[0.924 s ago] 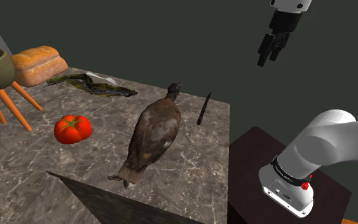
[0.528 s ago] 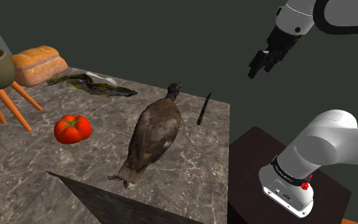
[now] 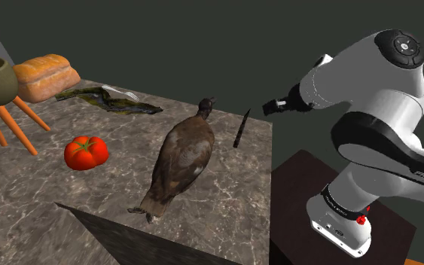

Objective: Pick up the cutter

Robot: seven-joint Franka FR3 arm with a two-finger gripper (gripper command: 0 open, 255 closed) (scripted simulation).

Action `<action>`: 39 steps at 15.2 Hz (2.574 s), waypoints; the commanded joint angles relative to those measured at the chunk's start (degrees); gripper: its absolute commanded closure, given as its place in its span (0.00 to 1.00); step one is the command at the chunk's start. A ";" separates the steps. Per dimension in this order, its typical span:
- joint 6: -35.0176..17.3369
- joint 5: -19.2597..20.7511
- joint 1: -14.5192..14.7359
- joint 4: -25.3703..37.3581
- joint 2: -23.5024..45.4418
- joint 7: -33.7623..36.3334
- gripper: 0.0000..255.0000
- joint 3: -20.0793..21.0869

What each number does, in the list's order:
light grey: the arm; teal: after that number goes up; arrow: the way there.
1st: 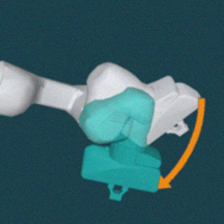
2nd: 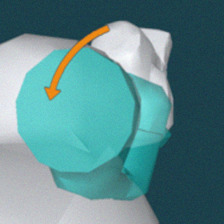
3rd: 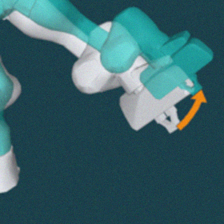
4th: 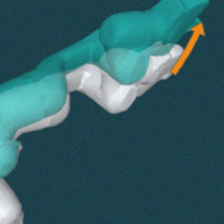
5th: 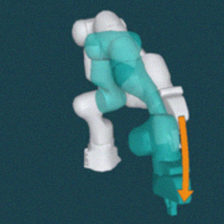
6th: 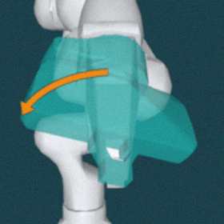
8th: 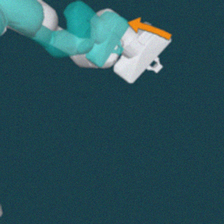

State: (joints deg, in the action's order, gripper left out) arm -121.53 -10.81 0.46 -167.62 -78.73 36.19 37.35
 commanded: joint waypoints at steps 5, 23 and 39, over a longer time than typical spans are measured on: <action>-17.36 -5.35 -9.67 -0.24 0.51 27.98 0.00 32.19; -23.56 -9.21 -21.70 4.93 -1.98 45.26 1.00 53.64; -19.96 -5.62 -20.65 6.01 -3.88 38.95 1.00 43.82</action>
State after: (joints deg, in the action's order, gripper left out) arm -141.79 -16.81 -20.18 -161.75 -82.43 75.85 82.21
